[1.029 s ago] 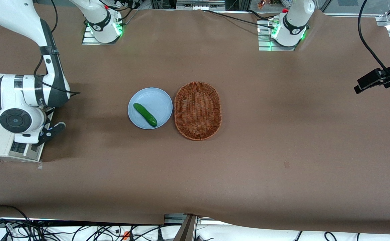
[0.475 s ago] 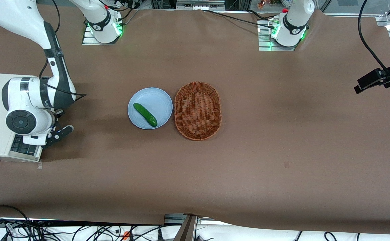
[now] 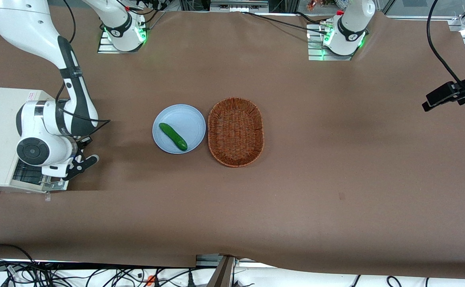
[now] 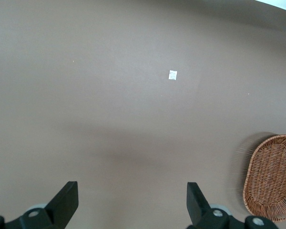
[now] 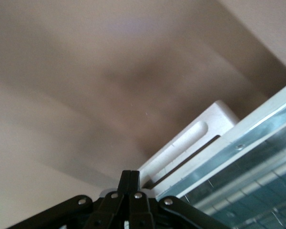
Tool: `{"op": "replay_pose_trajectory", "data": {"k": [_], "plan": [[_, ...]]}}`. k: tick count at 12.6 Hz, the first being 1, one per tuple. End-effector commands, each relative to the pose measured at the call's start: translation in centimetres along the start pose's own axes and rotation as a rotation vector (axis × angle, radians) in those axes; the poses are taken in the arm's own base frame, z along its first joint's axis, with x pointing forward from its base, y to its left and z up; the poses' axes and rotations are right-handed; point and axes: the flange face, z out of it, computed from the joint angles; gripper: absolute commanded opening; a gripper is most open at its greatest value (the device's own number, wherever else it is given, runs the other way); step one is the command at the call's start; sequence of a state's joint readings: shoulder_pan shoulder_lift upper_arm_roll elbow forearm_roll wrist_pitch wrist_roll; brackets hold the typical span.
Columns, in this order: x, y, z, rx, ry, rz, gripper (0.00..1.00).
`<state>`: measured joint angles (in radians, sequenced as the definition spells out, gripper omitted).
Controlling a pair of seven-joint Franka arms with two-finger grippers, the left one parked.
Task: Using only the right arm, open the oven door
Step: 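Pull the handle outward and down with the right gripper, swinging the door open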
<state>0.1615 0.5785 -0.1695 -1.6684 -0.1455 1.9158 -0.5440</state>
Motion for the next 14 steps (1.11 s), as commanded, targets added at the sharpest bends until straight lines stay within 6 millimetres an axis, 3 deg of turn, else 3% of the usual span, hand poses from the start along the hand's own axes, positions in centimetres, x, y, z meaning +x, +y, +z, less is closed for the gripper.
{"op": "replay_pose_trajectory", "data": {"k": [1,9,14], "plan": [[-0.6,2.1,3.1,0.029,-0.012,0.040,0.00],[1.2,1.0,6.4,0.176,0.051,0.128,0.00],[2.7,-1.3,5.9,0.275,0.075,0.280,0.00]]}}
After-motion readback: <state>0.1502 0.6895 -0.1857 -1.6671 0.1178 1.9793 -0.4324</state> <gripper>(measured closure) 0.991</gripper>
